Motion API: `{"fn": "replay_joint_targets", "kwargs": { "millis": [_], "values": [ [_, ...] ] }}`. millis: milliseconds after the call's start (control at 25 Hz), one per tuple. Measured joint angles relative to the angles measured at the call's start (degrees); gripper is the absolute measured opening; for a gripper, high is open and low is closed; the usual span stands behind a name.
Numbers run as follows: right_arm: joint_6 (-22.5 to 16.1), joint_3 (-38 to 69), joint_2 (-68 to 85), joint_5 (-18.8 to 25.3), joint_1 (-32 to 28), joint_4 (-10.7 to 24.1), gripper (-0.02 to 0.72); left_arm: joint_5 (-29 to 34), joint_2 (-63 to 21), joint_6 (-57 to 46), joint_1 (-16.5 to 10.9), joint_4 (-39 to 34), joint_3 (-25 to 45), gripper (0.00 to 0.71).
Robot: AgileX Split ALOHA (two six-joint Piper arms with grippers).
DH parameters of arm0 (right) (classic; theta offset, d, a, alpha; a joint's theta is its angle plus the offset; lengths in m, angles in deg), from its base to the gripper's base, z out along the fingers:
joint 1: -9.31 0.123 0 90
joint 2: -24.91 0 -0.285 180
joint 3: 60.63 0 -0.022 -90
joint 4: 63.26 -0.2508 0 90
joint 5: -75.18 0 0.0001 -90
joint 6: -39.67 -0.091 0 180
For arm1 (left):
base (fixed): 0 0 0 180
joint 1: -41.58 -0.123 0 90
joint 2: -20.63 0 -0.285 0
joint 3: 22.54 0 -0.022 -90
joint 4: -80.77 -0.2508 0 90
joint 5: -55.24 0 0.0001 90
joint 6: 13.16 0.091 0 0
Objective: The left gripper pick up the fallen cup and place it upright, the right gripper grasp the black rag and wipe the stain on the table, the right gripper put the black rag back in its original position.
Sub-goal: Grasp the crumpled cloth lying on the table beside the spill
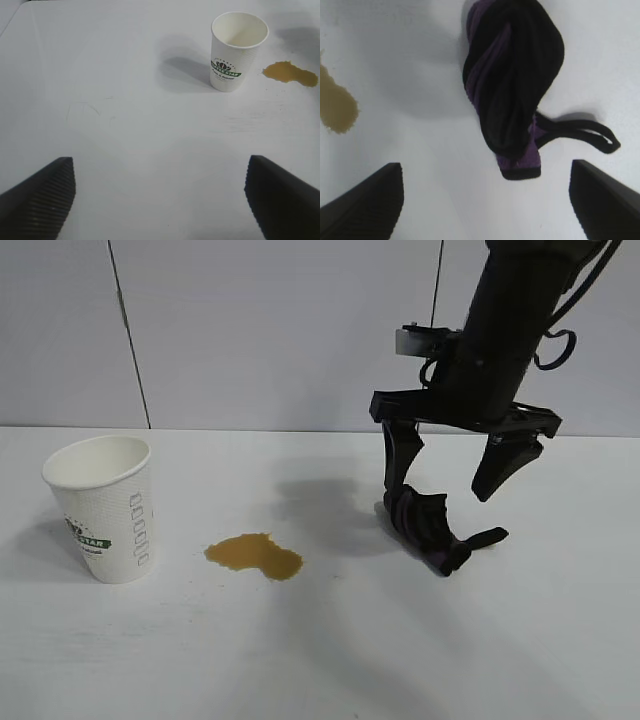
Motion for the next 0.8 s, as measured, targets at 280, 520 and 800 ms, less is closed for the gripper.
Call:
{"fn": "replay_joint_targets", "kwargs": {
  "millis": [280, 520, 800],
  "values": [
    [-0.64, -0.22, -2.2, -3.61, 0.0, 0.97, 0.622, 0.0, 0.0, 0.0, 0.0, 0.0, 0.0, 0.659],
    [-1.08, -0.22, -3.96, -4.87, 0.0, 2.09, 0.622, 0.0, 0.0, 0.0, 0.0, 0.0, 0.0, 0.659],
    [-1.42, -0.22, -4.99, -6.68, -0.05, 2.82, 0.552, 0.0, 0.0, 0.0, 0.0, 0.0, 0.0, 0.659]
  ]
}}
